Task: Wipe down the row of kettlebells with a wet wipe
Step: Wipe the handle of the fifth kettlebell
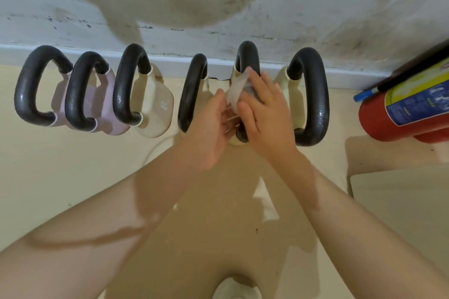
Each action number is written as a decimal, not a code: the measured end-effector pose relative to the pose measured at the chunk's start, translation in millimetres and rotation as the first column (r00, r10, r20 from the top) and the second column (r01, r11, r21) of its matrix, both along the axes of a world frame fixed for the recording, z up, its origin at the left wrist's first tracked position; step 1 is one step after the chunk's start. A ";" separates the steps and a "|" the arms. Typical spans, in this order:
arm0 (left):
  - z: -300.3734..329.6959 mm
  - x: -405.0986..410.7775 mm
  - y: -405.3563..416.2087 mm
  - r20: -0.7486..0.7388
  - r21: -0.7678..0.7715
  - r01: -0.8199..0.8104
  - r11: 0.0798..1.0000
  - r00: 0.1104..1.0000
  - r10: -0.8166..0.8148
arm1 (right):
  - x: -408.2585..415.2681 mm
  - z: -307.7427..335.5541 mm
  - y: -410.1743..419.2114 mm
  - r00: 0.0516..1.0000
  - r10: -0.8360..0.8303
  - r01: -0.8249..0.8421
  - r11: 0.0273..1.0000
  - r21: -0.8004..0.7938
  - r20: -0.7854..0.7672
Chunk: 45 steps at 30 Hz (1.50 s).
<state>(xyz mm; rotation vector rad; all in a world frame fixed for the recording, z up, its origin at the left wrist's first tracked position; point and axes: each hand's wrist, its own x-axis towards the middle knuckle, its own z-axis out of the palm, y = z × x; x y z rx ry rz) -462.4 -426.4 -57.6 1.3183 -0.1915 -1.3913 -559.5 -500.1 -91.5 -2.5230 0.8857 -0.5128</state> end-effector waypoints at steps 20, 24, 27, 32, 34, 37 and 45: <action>-1.0 -4.9 4.8 0.127 0.145 0.076 0.987 0.987 -0.094 | -21.1 -33.0 64.6 0.955 -0.214 0.184 0.971 0.154 0.205; -3.3 -5.4 5.1 0.187 0.138 0.062 0.988 0.978 -0.087 | -2.2 -35.2 56.7 0.889 -0.440 0.405 0.885 0.230 0.128; -6.0 -3.0 8.8 0.188 0.145 0.061 0.988 0.978 -0.088 | 6.0 -25.5 57.0 0.867 -0.484 0.442 0.858 0.262 0.121; -6.1 -3.1 11.8 0.191 0.153 0.074 0.985 0.976 -0.103 | 1.2 -28.6 66.7 0.853 -0.487 0.342 0.794 0.503 0.188; -7.6 -2.7 11.7 0.192 0.149 0.074 0.986 0.976 -0.102 | 2.2 -31.6 61.0 0.839 -0.518 0.346 0.746 0.570 0.169; -9.2 0.4 13.2 0.168 0.148 0.077 0.986 0.981 -0.102 | 5.5 -26.6 70.9 0.836 -0.501 0.320 0.774 0.546 0.221; -11.6 11.4 19.4 0.057 0.114 0.094 0.989 0.993 -0.101 | -11.6 -49.3 37.8 0.999 -0.043 0.038 0.862 -0.506 0.001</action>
